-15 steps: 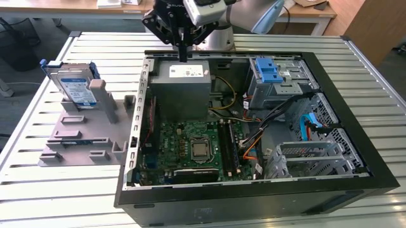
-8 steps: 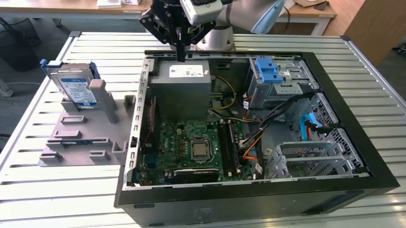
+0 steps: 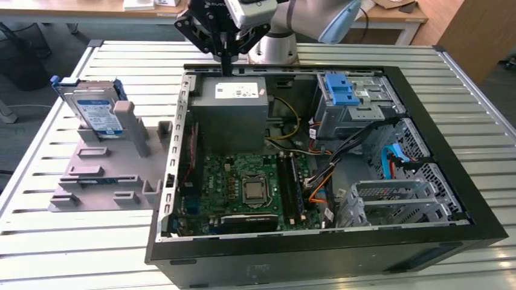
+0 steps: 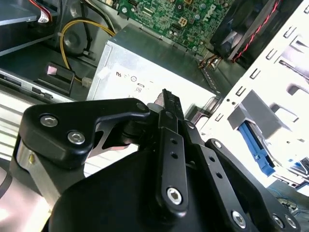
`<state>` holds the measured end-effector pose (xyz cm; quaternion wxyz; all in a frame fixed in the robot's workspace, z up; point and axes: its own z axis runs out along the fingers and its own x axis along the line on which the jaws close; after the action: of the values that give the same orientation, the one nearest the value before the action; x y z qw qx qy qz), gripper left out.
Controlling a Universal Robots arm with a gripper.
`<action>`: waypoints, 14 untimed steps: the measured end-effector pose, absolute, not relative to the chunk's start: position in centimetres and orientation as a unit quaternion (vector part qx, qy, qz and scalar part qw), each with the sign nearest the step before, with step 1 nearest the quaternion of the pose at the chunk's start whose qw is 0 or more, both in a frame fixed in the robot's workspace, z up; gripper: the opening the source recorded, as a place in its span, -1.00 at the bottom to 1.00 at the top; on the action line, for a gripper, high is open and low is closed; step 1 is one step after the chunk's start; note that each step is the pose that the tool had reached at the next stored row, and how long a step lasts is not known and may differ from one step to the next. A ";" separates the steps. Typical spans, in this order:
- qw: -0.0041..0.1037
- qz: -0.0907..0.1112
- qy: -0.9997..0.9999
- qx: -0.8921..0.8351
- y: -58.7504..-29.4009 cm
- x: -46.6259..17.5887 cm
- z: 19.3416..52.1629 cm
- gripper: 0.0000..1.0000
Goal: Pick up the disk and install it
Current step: 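Reach for the disk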
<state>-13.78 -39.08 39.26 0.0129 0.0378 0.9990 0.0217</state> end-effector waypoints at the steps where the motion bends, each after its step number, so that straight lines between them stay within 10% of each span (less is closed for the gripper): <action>1: 0.013 0.022 0.999 0.038 -39.0 -13.9 39.3 -0.79; 14: 0.011 0.021 0.999 0.038 -38.1 -15.7 39.2 -0.79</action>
<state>-15.73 -38.13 39.22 0.0114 0.0379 0.9990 0.0212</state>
